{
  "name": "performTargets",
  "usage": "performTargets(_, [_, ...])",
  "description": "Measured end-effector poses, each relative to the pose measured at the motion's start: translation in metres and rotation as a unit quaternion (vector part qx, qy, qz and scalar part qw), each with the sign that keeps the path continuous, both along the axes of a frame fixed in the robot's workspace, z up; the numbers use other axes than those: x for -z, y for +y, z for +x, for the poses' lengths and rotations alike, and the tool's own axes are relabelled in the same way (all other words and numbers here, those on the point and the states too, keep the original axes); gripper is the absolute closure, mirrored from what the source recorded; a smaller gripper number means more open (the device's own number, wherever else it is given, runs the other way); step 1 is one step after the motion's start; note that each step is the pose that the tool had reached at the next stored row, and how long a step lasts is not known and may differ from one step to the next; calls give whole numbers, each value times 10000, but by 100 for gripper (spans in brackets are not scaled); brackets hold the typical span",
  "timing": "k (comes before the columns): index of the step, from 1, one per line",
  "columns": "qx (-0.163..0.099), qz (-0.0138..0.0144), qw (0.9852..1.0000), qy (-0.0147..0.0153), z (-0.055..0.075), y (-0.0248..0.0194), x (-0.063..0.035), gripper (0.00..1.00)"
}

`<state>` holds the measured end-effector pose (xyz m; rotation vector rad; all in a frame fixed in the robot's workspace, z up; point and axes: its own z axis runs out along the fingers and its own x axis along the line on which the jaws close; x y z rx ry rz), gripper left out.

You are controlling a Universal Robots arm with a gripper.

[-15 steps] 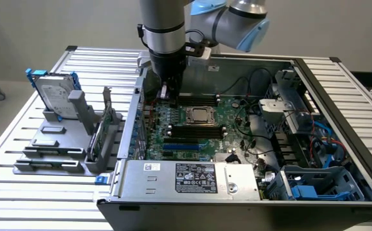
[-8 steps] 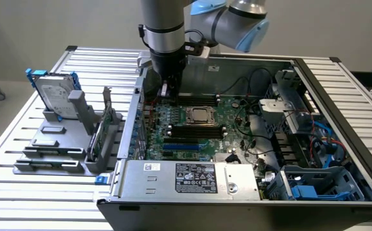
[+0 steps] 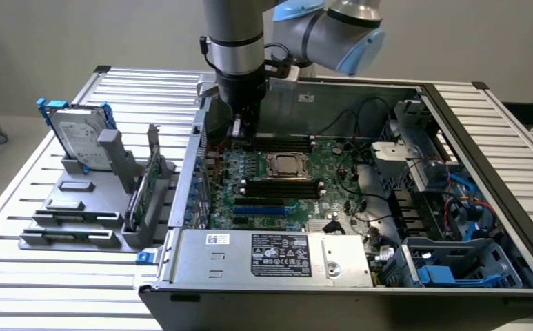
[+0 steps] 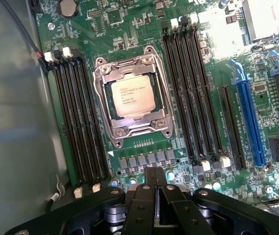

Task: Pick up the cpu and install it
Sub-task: 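Install the first cpu locking lever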

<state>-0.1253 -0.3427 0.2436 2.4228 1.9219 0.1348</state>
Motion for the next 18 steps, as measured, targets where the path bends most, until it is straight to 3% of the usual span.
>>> performTargets(6, [-92, -147, 9998, 3, 0, 64, 23, 89])
performTargets(18, [-96, -188, 9998, 4, 0, 65, 23, 89])
